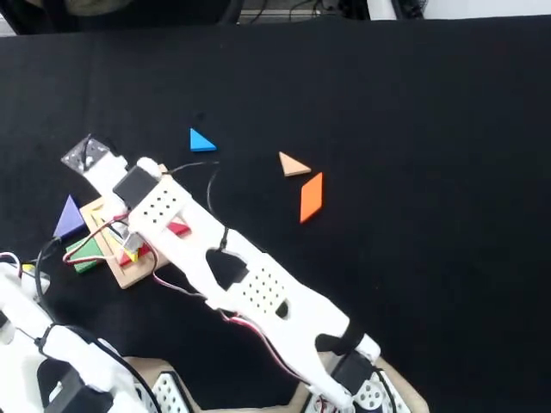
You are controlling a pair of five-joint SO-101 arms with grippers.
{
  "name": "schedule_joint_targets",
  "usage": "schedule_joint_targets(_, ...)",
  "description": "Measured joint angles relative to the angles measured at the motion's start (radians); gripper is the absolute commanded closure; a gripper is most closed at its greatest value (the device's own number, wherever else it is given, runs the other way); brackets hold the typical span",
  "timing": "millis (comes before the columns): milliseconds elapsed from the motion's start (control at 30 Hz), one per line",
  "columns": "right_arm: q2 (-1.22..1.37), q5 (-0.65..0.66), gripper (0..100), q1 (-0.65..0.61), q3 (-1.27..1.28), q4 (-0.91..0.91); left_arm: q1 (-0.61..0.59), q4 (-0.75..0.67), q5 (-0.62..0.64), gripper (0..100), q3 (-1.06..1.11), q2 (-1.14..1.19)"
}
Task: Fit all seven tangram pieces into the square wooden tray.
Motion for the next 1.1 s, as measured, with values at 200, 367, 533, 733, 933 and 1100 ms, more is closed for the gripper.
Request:
schedule_joint_targets(200, 0.066, 0.000, 95.7, 0.018, -0.020, -0.060, 0.000, 0.000, 0.000, 80, 0.000, 0.000)
schedule_joint_targets(367, 0.071, 0.000, 95.7, 0.018, -0.055, -0.066, 0.000, 0.000, 0.000, 80, 0.000, 0.000)
schedule_joint_targets(533, 0.083, 0.000, 95.7, 0.017, -0.152, -0.054, 0.000, 0.000, 0.000, 80, 0.000, 0.000)
schedule_joint_targets(733, 0.086, 0.044, 95.7, 0.015, -0.143, -0.055, 0.000, -0.003, 0.000, 80, 0.017, 0.000)
schedule_joint_targets(933, 0.083, 0.054, 95.7, 0.018, -0.058, -0.103, 0.000, -0.003, 0.000, 80, 0.017, 0.000)
schedule_joint_targets(1100, 0.083, 0.052, 95.7, 0.021, -0.057, -0.081, 0.000, -0.003, 0.000, 80, 0.017, 0.000)
